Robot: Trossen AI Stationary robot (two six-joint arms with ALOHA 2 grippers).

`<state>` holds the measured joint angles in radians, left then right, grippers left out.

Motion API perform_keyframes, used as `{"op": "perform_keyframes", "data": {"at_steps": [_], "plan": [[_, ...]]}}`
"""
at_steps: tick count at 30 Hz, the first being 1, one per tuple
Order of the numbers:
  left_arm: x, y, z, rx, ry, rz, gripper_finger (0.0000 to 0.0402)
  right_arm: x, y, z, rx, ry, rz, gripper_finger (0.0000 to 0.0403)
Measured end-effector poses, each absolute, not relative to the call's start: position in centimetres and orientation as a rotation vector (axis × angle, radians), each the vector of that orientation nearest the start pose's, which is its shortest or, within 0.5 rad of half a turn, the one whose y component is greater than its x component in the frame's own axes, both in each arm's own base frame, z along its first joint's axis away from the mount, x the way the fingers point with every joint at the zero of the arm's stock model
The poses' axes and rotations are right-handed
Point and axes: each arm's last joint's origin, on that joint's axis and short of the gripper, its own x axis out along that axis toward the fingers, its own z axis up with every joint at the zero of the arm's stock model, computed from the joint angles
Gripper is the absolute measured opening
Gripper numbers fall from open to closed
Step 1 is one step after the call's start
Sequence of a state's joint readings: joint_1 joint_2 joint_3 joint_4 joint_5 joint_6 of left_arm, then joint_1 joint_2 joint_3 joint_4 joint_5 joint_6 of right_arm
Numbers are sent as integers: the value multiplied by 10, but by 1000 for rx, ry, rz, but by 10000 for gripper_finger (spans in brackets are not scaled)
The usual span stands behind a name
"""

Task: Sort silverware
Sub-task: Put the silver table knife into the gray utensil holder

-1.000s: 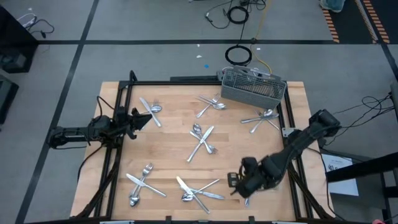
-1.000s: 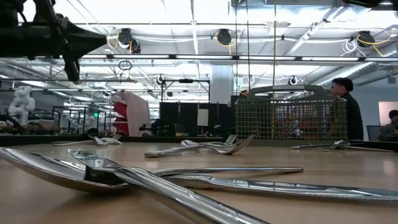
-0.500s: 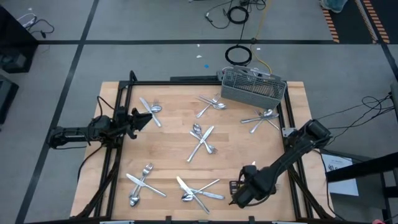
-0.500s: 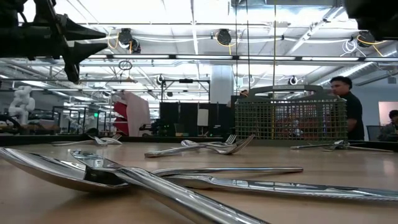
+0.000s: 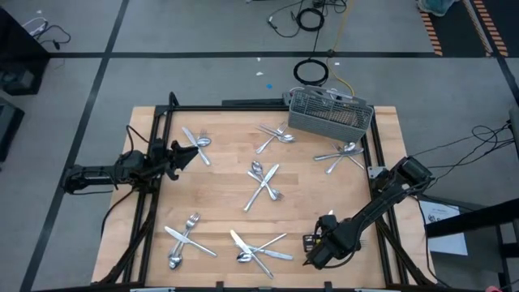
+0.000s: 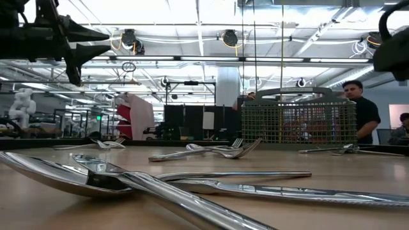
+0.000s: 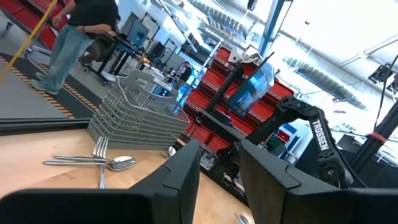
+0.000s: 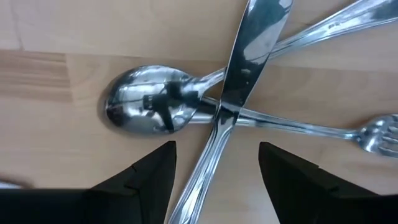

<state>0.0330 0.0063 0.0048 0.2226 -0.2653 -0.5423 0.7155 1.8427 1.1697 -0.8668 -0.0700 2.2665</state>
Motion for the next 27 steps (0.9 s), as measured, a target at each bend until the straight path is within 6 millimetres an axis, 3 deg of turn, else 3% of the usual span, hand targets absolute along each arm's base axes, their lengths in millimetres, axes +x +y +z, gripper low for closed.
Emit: {"op": "perform_keyframes", "data": {"at_steps": [10, 14, 23, 27], "plan": [[94, 11, 186, -563, -296, 231, 120, 240, 211, 141, 1270, 1287, -1140, 203], [94, 11, 186, -563, -296, 231, 120, 239, 210, 141, 1269, 1293, -1147, 160], [94, 11, 186, -563, -296, 231, 120, 238, 210, 141, 1252, 1298, -1148, 21], [94, 11, 186, -563, -297, 231, 120, 238, 210, 141, 1261, 1297, -1140, 16]]}}
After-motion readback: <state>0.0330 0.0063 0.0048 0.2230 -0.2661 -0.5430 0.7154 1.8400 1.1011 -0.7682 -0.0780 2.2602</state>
